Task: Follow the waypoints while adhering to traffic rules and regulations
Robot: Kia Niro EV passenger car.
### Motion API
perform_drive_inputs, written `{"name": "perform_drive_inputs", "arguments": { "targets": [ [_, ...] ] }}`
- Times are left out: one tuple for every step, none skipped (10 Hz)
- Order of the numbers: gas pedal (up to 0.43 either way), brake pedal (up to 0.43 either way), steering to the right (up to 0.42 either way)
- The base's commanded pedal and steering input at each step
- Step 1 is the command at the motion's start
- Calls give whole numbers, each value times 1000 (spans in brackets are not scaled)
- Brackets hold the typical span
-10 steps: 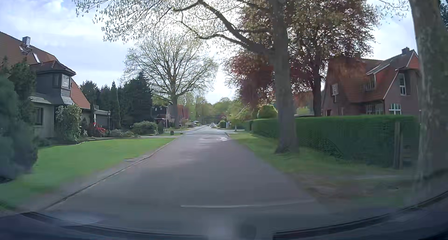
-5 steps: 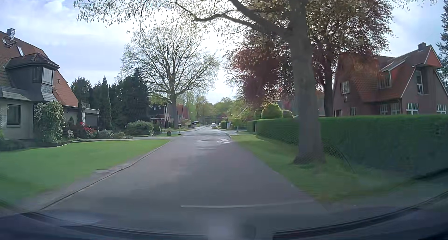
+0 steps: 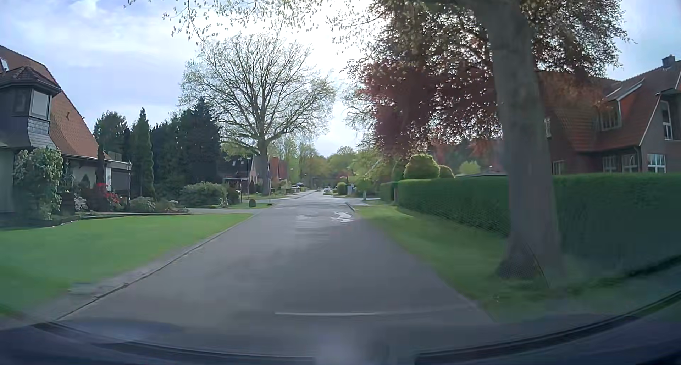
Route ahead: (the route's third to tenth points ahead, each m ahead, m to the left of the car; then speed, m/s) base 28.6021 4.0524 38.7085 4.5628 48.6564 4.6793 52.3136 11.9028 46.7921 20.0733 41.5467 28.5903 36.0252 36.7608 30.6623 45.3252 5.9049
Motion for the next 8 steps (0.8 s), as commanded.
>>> {"name": "perform_drive_inputs", "arguments": {
  "targets": [
    [47, 0, -11],
    [47, 0, -13],
    [47, 0, -17],
    [47, 0, -18],
    [47, 0, -17],
    [47, 0, -18],
    [47, 0, -18],
    [47, 0, -18]
  ]
}}
